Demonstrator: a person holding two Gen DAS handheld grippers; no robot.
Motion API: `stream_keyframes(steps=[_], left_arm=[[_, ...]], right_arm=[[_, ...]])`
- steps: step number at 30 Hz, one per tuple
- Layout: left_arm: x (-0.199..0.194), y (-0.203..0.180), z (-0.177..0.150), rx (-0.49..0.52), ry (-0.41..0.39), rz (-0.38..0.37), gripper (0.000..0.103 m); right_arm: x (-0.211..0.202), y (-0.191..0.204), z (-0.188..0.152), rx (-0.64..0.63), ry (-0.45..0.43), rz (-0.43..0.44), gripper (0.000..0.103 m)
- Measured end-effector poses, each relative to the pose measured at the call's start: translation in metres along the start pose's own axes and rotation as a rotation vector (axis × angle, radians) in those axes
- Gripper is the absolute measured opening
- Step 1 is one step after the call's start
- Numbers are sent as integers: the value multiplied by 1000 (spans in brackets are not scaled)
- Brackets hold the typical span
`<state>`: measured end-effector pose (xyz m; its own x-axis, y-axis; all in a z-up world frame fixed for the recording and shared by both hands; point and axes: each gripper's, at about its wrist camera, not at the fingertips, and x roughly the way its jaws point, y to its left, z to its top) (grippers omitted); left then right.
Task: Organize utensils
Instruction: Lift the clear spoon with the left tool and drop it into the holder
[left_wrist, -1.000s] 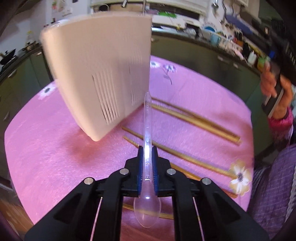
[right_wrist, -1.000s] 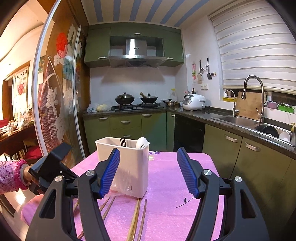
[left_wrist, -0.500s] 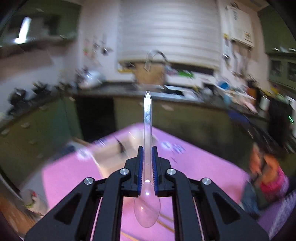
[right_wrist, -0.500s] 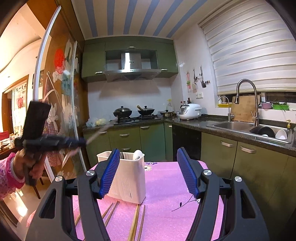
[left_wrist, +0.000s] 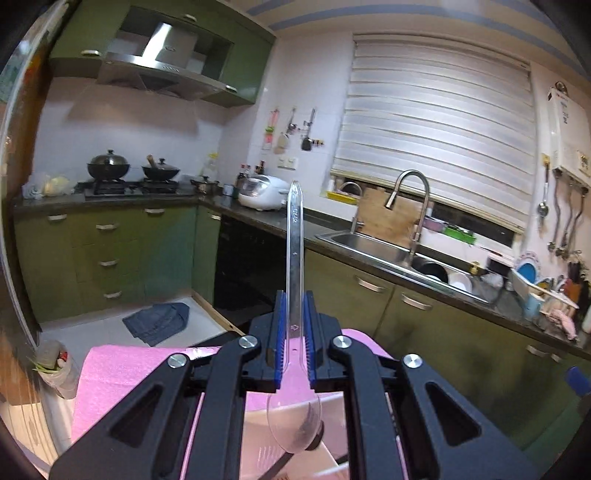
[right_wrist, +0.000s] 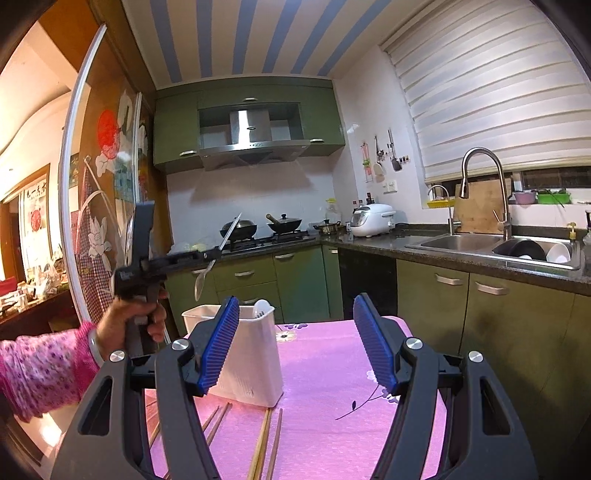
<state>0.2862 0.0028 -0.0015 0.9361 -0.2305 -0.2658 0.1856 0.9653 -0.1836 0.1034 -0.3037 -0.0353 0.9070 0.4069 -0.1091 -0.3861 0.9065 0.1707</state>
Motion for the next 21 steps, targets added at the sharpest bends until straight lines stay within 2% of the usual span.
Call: stream_keyframes(steps=[5,14,21], left_arm=[[2,-8,-16,22,-53,36,9],[6,-3,-41,-19,-18,72,9],[2,1,-65,-53,40,81,9]], right_arm=[[0,-14,-1,42,-2,5,64],[-7,-14,0,48,-14,6,64],[-8,-13,2,55,-22,15,64]])
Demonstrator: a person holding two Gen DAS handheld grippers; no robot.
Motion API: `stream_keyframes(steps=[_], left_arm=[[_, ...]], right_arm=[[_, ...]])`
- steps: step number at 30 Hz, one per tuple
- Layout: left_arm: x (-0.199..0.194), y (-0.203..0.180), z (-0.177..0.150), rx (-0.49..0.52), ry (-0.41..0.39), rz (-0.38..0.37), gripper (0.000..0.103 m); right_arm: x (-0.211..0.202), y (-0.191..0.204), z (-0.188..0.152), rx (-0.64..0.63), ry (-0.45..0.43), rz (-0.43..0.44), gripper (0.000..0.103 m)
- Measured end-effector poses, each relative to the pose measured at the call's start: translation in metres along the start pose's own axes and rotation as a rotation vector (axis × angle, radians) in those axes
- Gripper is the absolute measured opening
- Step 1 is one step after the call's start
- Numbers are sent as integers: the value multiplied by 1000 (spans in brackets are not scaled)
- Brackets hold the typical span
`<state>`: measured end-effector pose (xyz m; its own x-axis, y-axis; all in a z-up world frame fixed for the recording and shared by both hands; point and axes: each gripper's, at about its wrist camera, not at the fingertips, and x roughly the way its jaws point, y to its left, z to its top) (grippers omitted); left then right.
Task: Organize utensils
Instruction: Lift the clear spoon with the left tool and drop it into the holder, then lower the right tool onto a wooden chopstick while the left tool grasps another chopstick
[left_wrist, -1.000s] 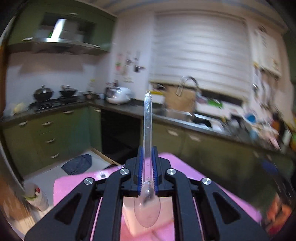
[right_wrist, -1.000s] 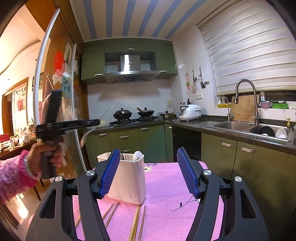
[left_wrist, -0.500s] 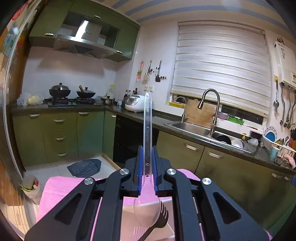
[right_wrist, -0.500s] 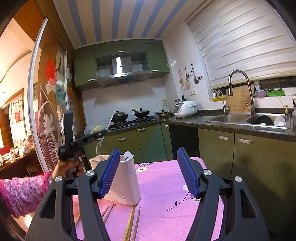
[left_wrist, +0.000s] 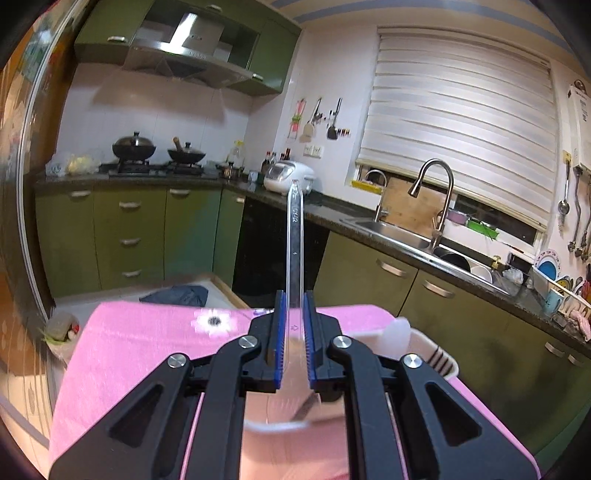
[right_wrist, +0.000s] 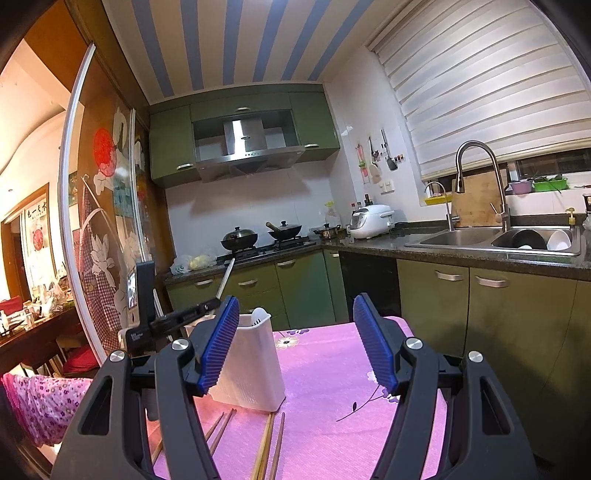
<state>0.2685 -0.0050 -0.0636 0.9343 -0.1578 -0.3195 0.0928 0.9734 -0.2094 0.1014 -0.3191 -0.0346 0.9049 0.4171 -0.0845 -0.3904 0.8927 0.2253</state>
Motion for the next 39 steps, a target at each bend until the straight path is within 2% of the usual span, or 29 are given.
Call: stream_keyframes(steps=[11,14,17,20,25,27,30,36,39], left_arm=[[-16,-5,-12,-7,9,-8,9],[-19,-5,-11,-15,6,-10,9],[-29,-5,-8,-23,-1,-16,9],[-40,-4,-3,-33,6,-27,14],[-73,-5,-9,-48,68,-4,26],[-86,-2,-18,-68,109,21,26],[-103,5,-38,-83,185,73,26],[-112,15,-93,-83,378,164,31],[-111,19,-112,-90,439,205,31]], right_arm=[[-1,3,0,-7,4,9,64],[5,8,1,-20,44,12,64],[20,13,-3,-37,126,15,64],[50,17,-17,-70,276,-12,64],[132,19,-77,-125,680,-33,54],[156,21,-96,-160,766,-43,48],[182,26,-118,-203,839,-55,48],[207,36,-135,-247,890,-65,48],[216,39,-144,-288,908,-93,48]])
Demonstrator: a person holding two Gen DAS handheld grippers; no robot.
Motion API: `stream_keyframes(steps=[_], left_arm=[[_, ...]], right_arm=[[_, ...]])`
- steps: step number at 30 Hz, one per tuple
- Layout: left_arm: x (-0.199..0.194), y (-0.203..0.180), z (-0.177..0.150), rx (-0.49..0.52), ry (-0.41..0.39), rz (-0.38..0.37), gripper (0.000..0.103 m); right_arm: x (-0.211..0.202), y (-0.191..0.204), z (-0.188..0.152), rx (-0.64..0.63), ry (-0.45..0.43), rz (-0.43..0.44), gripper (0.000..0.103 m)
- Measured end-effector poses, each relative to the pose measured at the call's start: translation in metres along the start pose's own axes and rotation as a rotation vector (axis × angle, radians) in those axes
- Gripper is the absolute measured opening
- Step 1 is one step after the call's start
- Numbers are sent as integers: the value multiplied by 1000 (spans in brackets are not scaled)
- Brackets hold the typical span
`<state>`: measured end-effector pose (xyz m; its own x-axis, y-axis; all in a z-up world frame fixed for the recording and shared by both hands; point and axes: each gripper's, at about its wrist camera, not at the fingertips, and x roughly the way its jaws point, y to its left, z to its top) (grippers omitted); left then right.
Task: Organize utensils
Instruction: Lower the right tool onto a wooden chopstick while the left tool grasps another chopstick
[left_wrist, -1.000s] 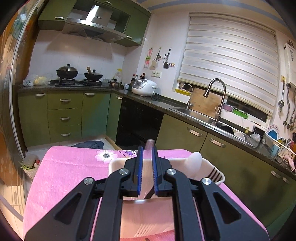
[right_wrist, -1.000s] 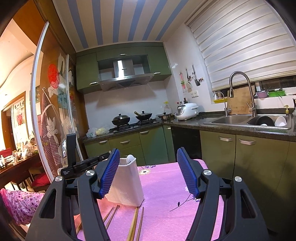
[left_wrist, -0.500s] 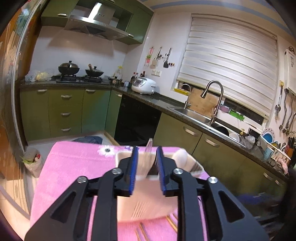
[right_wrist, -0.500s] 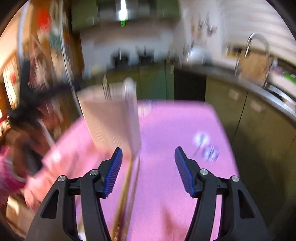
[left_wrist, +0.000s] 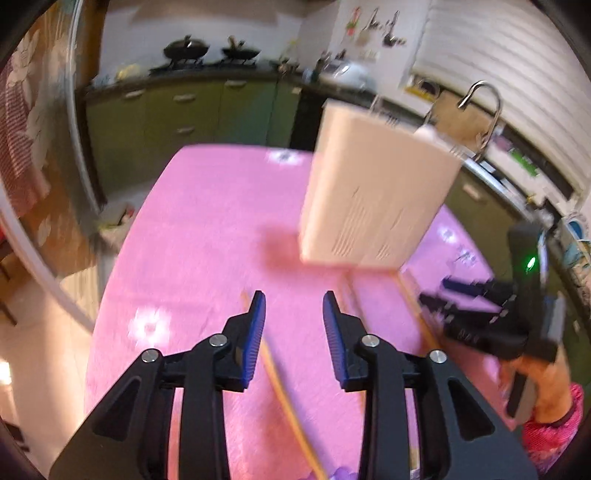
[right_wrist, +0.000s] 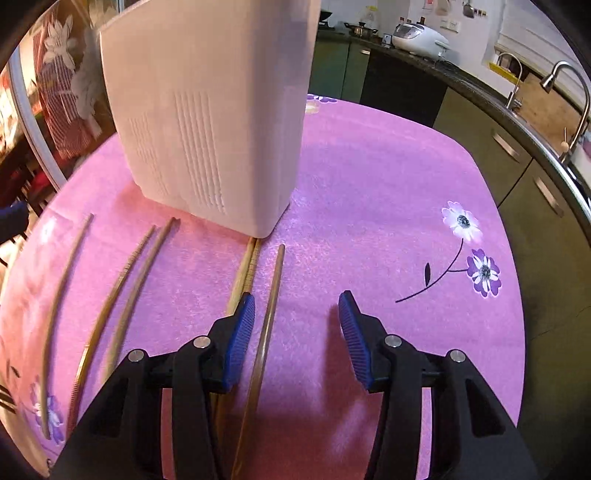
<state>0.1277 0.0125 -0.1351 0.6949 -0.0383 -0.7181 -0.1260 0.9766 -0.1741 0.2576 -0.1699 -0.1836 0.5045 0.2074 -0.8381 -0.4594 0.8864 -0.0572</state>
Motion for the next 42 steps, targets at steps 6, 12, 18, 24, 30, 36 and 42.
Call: stream_keyframes(steps=[6,12,18,24,30,36,42], left_arm=[[10,4,-18,-22,40,91,31],[27,-7,-20,-9,68,92,31],[49,-8,-22,-13,123,92,31],[49,-5,-21,3,118,91,31],[52,-10,-21,46,108,79,31],[54,-20,-21,113,112,35,26],[57,-35,-22,161,123,-27,11]], right_arm=[[9,9,7,-44,17,-44,43],[14,1,13,-1,24,-4,42],[14,-6,9,73,4,11,42],[12,-6,3,102,-4,7,42],[9,1,0,108,-7,26,26],[5,7,-2,133,0,67,6],[-13,-12,-7,186,-37,102,6]])
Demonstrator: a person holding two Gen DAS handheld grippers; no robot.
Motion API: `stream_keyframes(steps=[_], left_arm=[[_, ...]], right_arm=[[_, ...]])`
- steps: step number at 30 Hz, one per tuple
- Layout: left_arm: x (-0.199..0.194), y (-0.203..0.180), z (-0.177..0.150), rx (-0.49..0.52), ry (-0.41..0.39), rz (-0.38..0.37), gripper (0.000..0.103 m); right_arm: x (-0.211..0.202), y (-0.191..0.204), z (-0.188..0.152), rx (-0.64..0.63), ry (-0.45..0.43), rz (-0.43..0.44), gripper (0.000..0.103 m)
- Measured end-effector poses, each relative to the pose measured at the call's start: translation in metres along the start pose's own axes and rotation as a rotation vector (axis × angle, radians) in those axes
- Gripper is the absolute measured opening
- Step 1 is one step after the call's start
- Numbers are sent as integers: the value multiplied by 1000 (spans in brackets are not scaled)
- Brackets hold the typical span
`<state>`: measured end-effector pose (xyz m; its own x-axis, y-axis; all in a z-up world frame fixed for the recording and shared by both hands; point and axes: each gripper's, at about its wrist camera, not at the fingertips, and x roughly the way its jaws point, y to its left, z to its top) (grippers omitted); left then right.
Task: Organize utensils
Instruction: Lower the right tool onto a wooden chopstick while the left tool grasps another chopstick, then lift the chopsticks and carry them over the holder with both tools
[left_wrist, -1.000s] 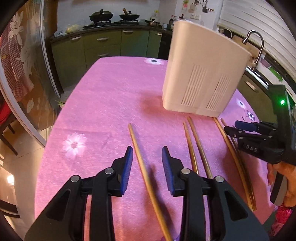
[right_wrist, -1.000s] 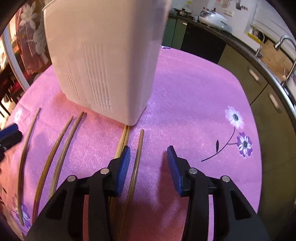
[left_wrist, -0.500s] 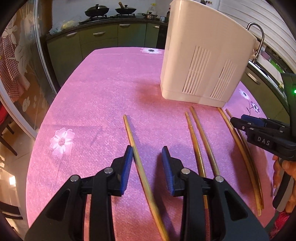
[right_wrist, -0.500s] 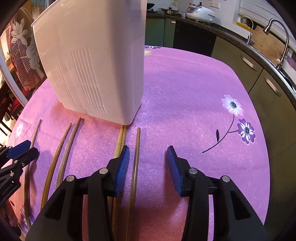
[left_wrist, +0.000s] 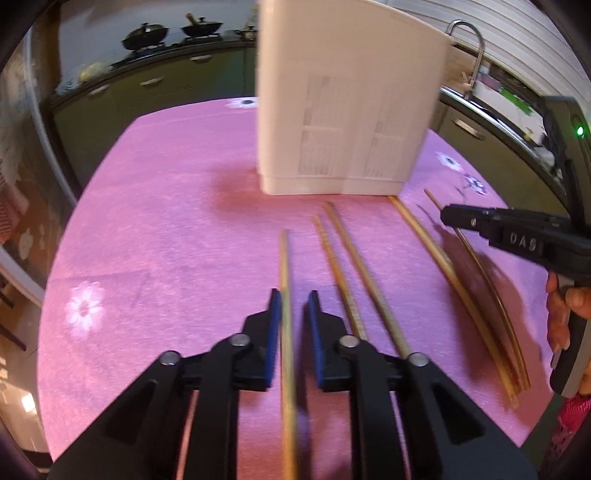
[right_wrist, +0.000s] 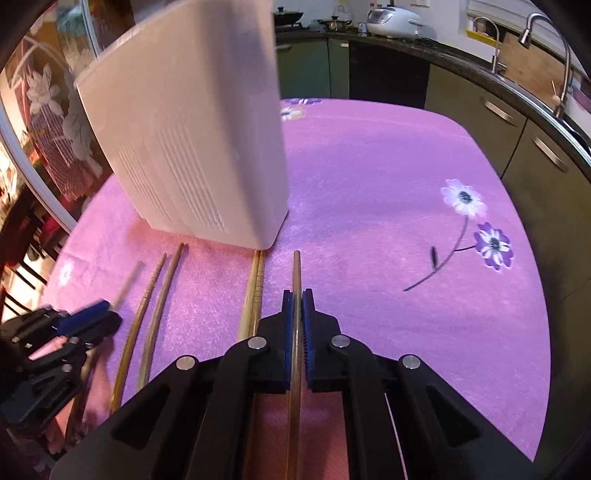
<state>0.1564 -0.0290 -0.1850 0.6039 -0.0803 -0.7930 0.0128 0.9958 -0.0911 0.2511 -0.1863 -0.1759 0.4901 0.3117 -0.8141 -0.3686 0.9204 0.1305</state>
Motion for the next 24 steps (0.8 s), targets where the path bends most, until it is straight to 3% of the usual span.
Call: stream_keyframes(steps=[7,14,24], left_arm=[[1,-6,2,26,17,-36,6],[-26,-11,5,76,-64,-47,6],[-74,-19,25,122,-158,-84,6]], right_arm=[[-17,-14,2,20,-35,45,6],[-67,-15,2,34,-179,78,6],[-120,-9,6,27,-301,76,6]])
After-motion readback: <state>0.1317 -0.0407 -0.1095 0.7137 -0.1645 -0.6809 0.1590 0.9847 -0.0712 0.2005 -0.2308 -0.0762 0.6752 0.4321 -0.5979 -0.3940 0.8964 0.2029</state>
